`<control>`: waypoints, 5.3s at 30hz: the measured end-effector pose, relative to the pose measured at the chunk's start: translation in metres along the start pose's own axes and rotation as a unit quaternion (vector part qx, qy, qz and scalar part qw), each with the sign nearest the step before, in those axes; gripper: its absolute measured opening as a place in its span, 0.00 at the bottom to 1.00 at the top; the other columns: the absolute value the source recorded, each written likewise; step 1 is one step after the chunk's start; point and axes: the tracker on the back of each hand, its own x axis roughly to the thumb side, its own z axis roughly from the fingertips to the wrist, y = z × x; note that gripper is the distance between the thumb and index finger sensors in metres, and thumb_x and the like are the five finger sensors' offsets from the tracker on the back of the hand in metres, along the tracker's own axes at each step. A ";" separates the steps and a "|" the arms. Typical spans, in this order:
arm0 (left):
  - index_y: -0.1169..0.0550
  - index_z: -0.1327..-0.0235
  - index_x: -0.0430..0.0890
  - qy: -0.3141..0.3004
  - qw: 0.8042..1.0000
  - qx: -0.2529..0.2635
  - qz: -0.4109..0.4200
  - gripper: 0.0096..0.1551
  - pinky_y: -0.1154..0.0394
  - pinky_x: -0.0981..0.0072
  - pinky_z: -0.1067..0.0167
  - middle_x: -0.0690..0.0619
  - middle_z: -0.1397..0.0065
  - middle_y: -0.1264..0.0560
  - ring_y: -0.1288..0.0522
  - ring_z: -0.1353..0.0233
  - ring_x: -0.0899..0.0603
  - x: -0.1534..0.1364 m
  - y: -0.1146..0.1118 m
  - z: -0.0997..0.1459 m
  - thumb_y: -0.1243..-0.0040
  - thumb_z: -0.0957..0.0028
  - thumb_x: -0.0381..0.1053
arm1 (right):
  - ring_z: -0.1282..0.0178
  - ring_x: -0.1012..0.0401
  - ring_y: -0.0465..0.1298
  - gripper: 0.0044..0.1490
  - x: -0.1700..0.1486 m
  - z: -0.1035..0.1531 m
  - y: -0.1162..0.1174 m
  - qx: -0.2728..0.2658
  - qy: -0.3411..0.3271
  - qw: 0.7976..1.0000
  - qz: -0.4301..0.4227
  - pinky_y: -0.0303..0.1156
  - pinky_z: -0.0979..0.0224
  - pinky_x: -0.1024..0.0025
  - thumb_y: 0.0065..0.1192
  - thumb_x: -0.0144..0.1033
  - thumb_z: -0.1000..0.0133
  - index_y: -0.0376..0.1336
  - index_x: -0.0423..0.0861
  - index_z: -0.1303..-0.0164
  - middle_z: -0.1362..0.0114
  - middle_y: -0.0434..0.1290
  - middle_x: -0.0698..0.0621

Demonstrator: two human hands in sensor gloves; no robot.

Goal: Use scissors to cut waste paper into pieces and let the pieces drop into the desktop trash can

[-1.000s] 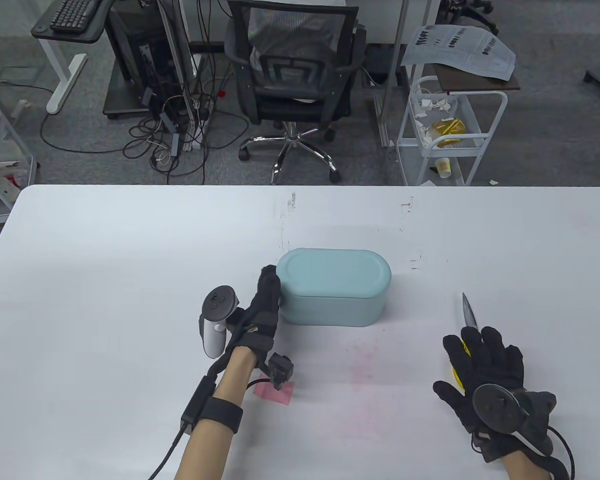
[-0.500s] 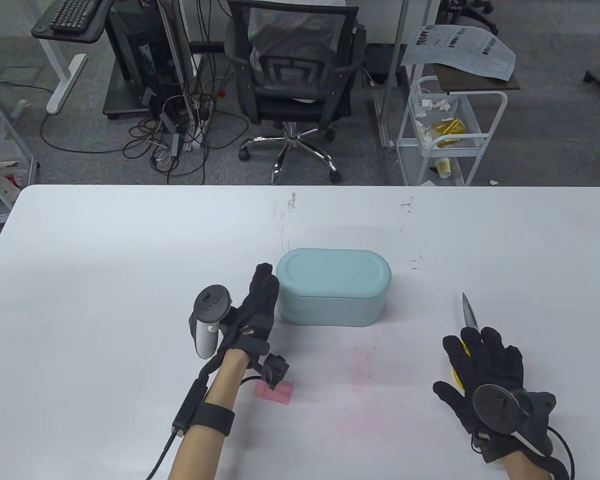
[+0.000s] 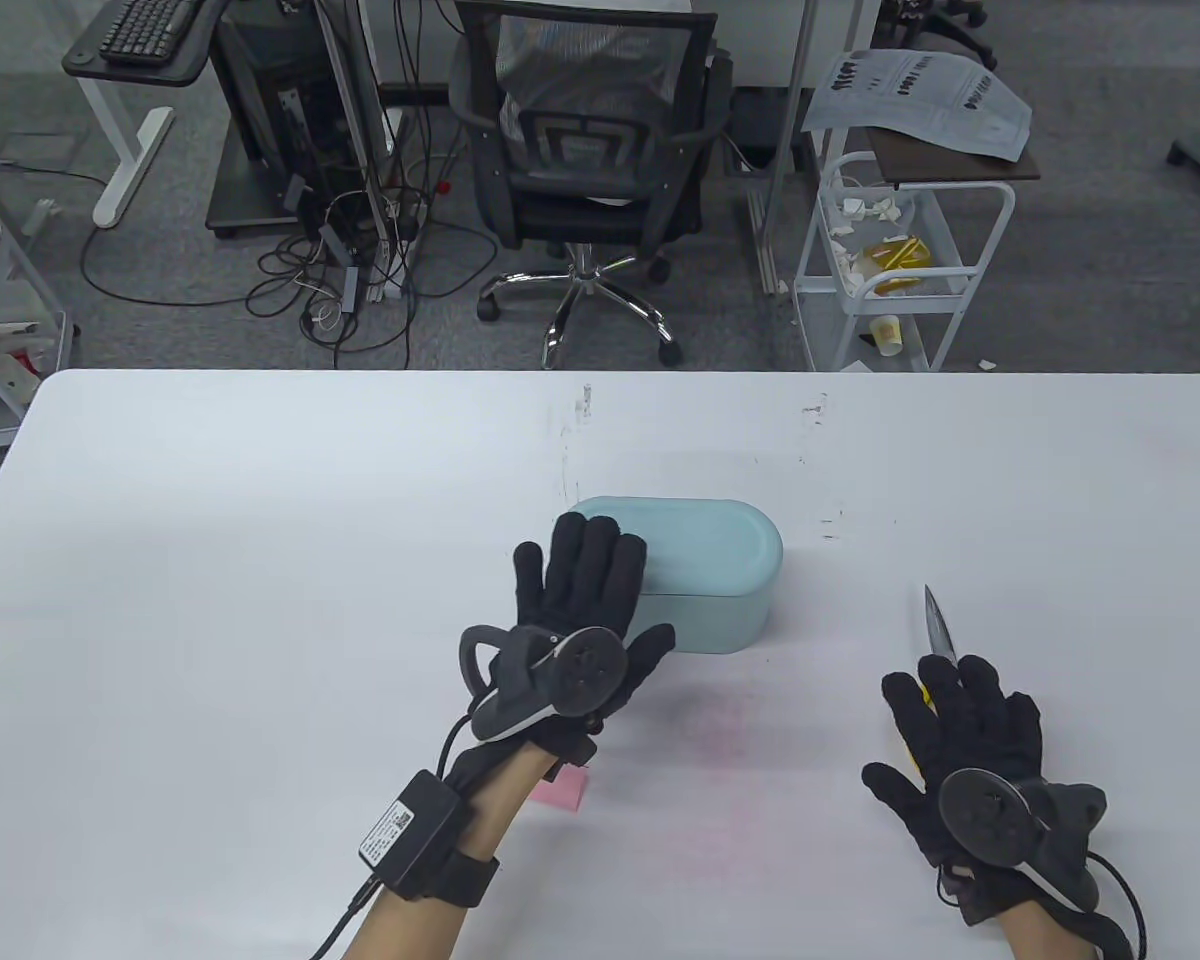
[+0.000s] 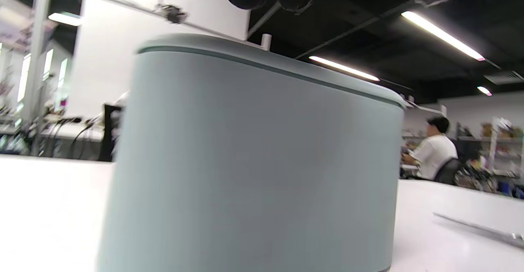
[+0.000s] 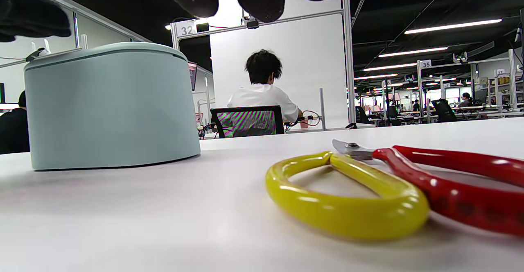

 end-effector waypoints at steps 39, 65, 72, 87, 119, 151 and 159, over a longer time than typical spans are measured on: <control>0.38 0.16 0.57 0.016 0.995 -0.062 0.074 0.48 0.51 0.31 0.20 0.51 0.10 0.40 0.42 0.10 0.39 -0.007 0.017 -0.024 0.54 0.50 0.77 | 0.14 0.43 0.49 0.54 0.002 0.001 0.002 0.010 -0.008 1.000 -0.009 0.47 0.24 0.30 0.37 0.77 0.61 0.50 0.63 0.23 0.16 0.51 0.53; 0.42 0.13 0.56 0.168 0.811 -0.054 0.557 0.49 0.48 0.31 0.22 0.48 0.10 0.41 0.41 0.12 0.37 -0.129 0.005 -0.055 0.64 0.44 0.80 | 0.14 0.43 0.49 0.54 0.001 0.002 0.002 0.010 -0.015 1.000 -0.020 0.48 0.24 0.30 0.37 0.77 0.61 0.50 0.62 0.23 0.16 0.51 0.53; 0.44 0.13 0.55 0.163 0.776 -0.058 0.606 0.50 0.47 0.31 0.22 0.47 0.10 0.42 0.40 0.12 0.36 -0.136 -0.011 -0.053 0.66 0.44 0.81 | 0.14 0.43 0.49 0.54 0.001 0.002 0.002 0.012 -0.015 1.000 -0.021 0.48 0.24 0.30 0.37 0.77 0.61 0.50 0.62 0.23 0.16 0.51 0.53; 0.48 0.13 0.51 0.146 0.898 -0.025 0.415 0.52 0.53 0.30 0.24 0.43 0.09 0.49 0.50 0.11 0.33 -0.127 0.034 -0.019 0.62 0.45 0.79 | 0.14 0.43 0.49 0.54 0.002 0.002 0.002 0.013 -0.018 1.000 -0.022 0.48 0.24 0.30 0.37 0.77 0.61 0.50 0.62 0.23 0.16 0.51 0.53; 0.40 0.16 0.51 0.151 0.983 -0.035 0.100 0.50 0.53 0.31 0.24 0.44 0.11 0.44 0.49 0.12 0.34 -0.086 0.003 0.143 0.57 0.48 0.77 | 0.14 0.43 0.49 0.55 0.004 0.005 0.004 0.002 -0.006 1.000 -0.019 0.48 0.24 0.30 0.37 0.78 0.61 0.50 0.63 0.23 0.16 0.50 0.53; 0.38 0.17 0.50 0.155 0.980 -0.062 0.107 0.49 0.51 0.32 0.25 0.42 0.12 0.41 0.46 0.13 0.32 -0.083 0.001 0.144 0.57 0.48 0.76 | 0.45 0.51 0.81 0.44 -0.029 -0.071 0.043 0.213 0.397 0.869 0.207 0.78 0.43 0.51 0.67 0.57 0.57 0.64 0.45 0.35 0.36 0.73 0.47; 0.37 0.17 0.50 0.157 0.979 -0.066 0.111 0.49 0.51 0.32 0.25 0.42 0.13 0.40 0.45 0.14 0.32 -0.083 0.000 0.144 0.57 0.47 0.75 | 0.47 0.60 0.82 0.45 -0.025 -0.065 0.053 0.206 0.397 0.854 0.266 0.78 0.37 0.51 0.58 0.58 0.56 0.59 0.43 0.34 0.37 0.71 0.48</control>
